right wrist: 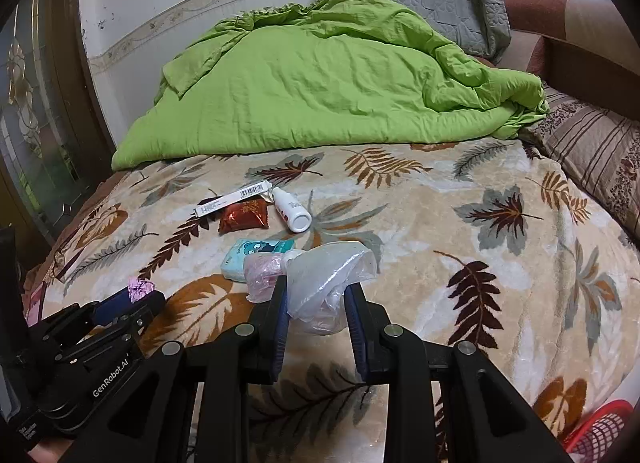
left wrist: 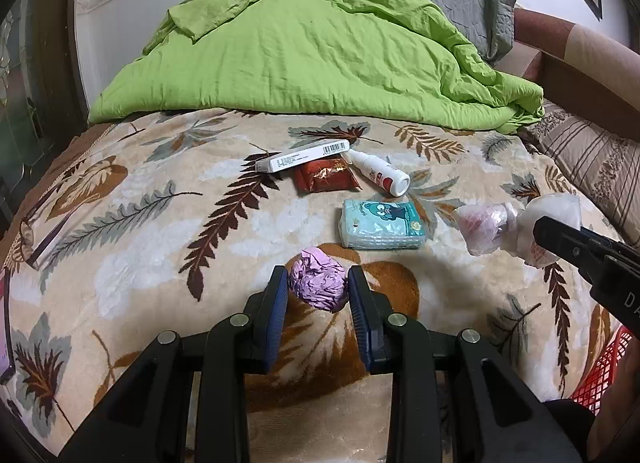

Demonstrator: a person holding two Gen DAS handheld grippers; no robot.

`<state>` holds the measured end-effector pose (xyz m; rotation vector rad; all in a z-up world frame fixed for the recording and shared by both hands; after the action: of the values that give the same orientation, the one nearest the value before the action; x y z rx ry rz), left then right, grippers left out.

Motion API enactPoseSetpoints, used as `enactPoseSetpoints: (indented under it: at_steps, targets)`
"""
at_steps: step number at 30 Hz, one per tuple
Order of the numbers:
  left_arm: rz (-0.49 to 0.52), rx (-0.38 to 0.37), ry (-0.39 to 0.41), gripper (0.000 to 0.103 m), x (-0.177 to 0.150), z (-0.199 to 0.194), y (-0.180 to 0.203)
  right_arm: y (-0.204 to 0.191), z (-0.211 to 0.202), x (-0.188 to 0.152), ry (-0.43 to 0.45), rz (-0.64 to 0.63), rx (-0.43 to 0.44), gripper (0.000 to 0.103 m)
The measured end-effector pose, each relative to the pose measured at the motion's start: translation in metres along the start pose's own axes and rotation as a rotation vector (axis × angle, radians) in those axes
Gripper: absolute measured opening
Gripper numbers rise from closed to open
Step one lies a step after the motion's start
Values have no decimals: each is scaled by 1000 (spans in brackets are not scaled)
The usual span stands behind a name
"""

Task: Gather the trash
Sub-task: 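Grasp the clear plastic bag with the right tool while the left tool holds the wrapper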

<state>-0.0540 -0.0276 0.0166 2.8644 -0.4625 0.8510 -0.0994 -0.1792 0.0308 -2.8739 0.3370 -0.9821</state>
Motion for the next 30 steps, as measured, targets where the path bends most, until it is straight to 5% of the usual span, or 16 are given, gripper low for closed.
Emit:
enactPoseSetpoints:
  at_steps: [30]
  targets:
    - [5,3,3,29,-1,0,-1,-6,-2,0,10,-38,-28,29]
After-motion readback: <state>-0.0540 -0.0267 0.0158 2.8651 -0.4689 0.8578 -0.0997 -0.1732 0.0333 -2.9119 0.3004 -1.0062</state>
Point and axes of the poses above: each gripper's, at about its wrist camera, not at the fingertips, and z roughly the way its jaws point, y to its right, x to its top, the point moved 9 cm from there along z, roughly the way its jaws point, and after that the axes turned 14 degrees about -y, right-handed, at the moved point
